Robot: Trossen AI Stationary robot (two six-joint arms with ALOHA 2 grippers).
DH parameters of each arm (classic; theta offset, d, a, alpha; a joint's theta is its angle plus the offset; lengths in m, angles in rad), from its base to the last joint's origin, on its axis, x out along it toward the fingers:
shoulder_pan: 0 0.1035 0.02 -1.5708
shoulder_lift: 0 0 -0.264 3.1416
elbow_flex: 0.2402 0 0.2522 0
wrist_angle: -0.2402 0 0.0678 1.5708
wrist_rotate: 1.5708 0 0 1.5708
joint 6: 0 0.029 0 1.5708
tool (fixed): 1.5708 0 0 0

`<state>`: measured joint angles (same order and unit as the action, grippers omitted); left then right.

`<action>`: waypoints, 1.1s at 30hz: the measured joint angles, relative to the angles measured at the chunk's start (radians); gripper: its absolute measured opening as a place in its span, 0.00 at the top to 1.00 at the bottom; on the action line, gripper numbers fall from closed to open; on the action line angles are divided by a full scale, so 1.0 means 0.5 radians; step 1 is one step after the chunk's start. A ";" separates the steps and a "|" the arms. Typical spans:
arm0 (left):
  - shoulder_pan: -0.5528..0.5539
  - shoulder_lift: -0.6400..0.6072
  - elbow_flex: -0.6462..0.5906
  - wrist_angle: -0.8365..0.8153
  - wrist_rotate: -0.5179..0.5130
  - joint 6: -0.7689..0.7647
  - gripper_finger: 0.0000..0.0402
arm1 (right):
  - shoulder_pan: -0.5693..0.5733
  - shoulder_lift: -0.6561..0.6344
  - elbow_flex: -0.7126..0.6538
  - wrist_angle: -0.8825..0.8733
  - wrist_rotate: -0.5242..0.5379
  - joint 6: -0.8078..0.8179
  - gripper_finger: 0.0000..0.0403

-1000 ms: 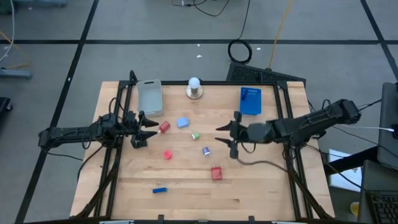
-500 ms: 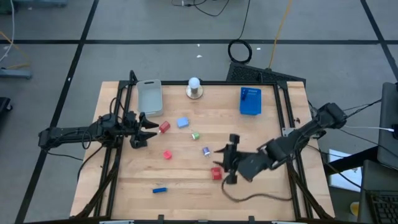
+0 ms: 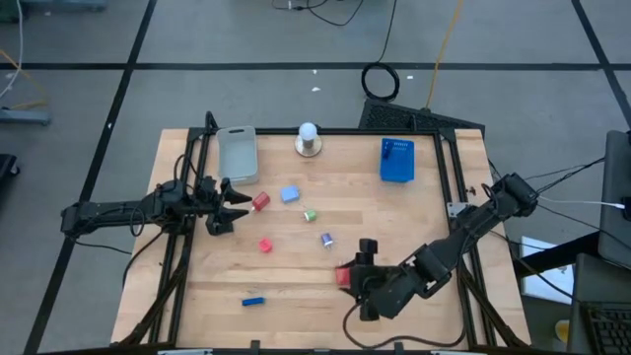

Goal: Pick & Place Office items
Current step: Put the bottom red charger adapter into the gray bin

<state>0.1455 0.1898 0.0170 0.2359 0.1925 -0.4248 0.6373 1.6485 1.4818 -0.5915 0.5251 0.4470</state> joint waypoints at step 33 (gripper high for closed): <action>0.000 0.000 0.000 -0.062 -0.018 0.007 0.39 | -0.452 0.000 -0.581 0.143 -0.851 -0.164 0.21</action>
<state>0.1455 0.1898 0.0170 0.2050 0.1837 -0.4213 0.4114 1.6485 1.1912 -0.5201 0.0998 0.3648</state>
